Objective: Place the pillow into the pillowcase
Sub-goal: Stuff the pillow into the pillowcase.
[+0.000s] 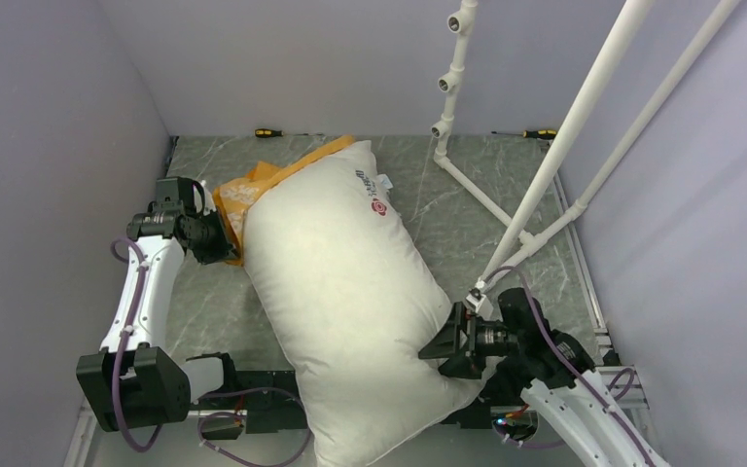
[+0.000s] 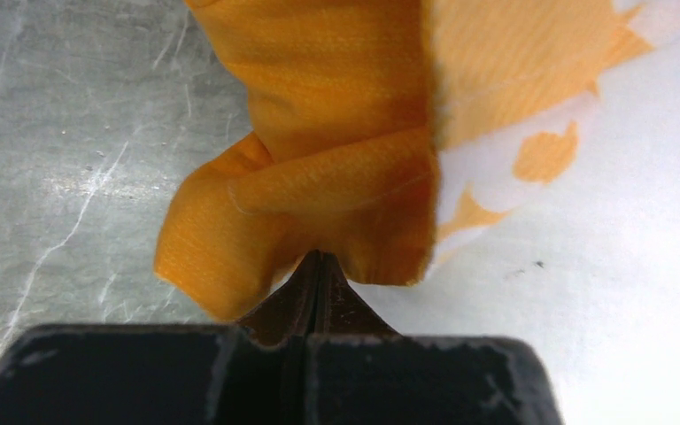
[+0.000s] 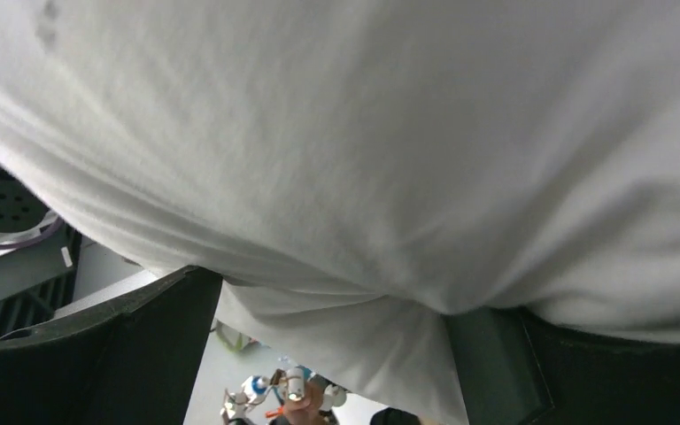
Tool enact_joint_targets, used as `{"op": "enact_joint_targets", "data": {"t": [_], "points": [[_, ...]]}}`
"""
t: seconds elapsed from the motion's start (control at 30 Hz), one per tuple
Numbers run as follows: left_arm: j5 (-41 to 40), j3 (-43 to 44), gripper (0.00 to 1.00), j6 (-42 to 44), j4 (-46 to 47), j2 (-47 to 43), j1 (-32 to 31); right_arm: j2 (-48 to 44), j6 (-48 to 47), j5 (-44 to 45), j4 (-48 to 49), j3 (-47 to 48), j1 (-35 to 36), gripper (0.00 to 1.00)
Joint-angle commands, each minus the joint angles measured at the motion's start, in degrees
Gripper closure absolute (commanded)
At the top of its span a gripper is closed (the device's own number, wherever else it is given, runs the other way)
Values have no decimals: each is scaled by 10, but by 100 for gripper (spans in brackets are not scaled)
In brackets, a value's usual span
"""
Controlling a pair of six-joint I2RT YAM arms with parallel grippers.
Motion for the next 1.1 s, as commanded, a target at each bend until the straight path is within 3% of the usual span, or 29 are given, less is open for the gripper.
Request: {"op": "enact_joint_targets", "data": {"t": [0.0, 0.13, 0.17, 0.23, 0.53, 0.67, 0.73, 0.8, 0.87, 0.93, 1.0, 1.07], "points": [[40, 19, 100, -6, 1, -3, 3, 64, 20, -10, 109, -68, 4, 11], [72, 5, 100, -19, 5, -21, 4, 188, 43, 23, 341, -100, 6, 72], [83, 1, 100, -23, 7, -28, 5, 226, 40, 33, 406, -91, 6, 83], [109, -5, 100, -34, 10, -42, 8, 307, 6, 55, 445, -37, 6, 100], [149, -17, 100, -81, 6, -90, 22, 551, -180, 134, 351, 354, -57, 100], [163, -33, 100, -95, 16, -113, 25, 603, -228, 147, 298, 446, -115, 100], [171, -35, 93, -101, 24, -121, 27, 616, -267, 200, 252, 476, -126, 100], [166, -29, 74, -103, 30, -128, 30, 623, -304, 248, 206, 500, -130, 84], [151, -17, 49, -98, 34, -132, 32, 621, -331, 280, 164, 521, -131, 50], [116, -2, 27, -88, 37, -127, 33, 602, -343, 290, 148, 528, -131, 23], [70, 15, 16, -75, 38, -110, 36, 579, -345, 284, 137, 535, -131, 9], [14, 32, 14, -64, 36, -80, 39, 565, -341, 259, 127, 550, -131, 4]]}}
